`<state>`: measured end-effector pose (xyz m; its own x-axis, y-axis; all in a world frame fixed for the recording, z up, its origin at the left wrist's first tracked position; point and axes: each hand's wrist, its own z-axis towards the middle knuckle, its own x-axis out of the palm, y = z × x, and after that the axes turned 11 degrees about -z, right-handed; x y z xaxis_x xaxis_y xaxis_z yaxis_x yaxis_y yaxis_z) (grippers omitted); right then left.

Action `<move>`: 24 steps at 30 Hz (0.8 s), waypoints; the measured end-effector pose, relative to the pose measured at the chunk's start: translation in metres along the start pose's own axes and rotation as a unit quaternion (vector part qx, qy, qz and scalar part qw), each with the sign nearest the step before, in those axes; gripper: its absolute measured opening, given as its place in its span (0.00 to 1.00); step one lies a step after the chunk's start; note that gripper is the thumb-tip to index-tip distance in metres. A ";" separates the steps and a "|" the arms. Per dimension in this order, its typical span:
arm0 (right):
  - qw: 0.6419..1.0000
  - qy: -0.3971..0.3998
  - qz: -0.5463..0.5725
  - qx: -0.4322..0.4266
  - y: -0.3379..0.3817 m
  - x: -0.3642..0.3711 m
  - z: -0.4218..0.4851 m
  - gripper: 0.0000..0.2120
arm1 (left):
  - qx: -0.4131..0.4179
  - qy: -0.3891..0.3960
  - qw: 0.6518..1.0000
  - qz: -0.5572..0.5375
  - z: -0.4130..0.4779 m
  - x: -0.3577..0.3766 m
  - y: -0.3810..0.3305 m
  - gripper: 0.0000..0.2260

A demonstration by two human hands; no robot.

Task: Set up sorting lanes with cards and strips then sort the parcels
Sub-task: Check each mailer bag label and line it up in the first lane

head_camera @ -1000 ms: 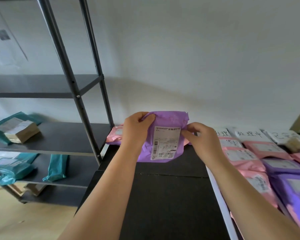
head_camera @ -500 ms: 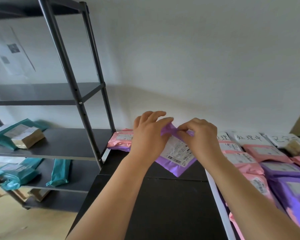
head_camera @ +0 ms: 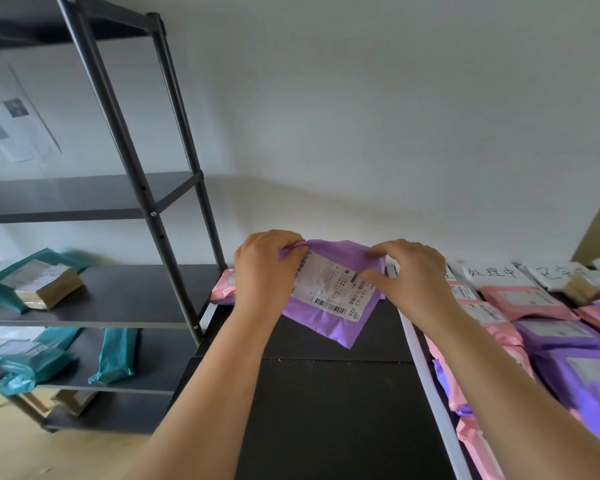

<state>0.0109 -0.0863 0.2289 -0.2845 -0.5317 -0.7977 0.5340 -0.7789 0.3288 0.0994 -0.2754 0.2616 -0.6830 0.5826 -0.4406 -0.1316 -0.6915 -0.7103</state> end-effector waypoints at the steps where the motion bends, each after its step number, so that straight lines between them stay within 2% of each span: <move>1: 1.000 0.010 -0.004 -0.003 0.001 0.000 0.000 0.16 | -0.009 0.001 1.000 -0.007 -0.001 0.000 0.000 0.07; 3: 1.000 0.017 -0.009 -0.013 0.004 -0.001 0.000 0.19 | -0.020 -0.003 0.999 -0.034 -0.002 -0.001 -0.001 0.07; 8: 0.999 0.020 0.013 -0.036 0.011 0.003 -0.003 0.09 | -0.088 -0.002 0.989 -0.121 -0.004 0.001 -0.002 0.06; 12: 0.999 0.020 0.019 -0.038 0.012 0.008 -0.009 0.06 | -0.110 -0.002 0.986 -0.121 -0.007 0.003 0.000 0.08; 14: 0.999 -0.006 0.019 -0.039 0.011 0.007 -0.009 0.05 | -0.109 0.002 0.991 -0.081 -0.008 0.002 0.001 0.06; 16: 0.998 -0.039 0.017 -0.038 0.009 0.002 -0.007 0.04 | -0.085 0.019 0.996 0.010 -0.009 0.002 0.004 0.06; 18: 0.997 -0.058 0.013 -0.044 0.007 -0.003 -0.004 0.04 | -0.045 0.045 0.993 0.098 -0.011 0.002 0.002 0.11; 21: 0.995 -0.068 -0.013 -0.072 0.006 -0.008 -0.002 0.04 | 0.037 0.090 0.987 0.128 -0.015 0.008 -0.006 0.18; 24: 0.991 -0.095 -0.016 -0.096 0.010 -0.011 -0.001 0.05 | 0.111 0.079 0.979 0.150 -0.016 0.018 -0.013 0.14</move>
<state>0.0199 -0.0880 0.2403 -0.4390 -0.5747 -0.6907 0.6590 -0.7285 0.1872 0.1005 -0.2489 0.2541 -0.5970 0.3861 -0.7032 -0.1080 -0.9073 -0.4065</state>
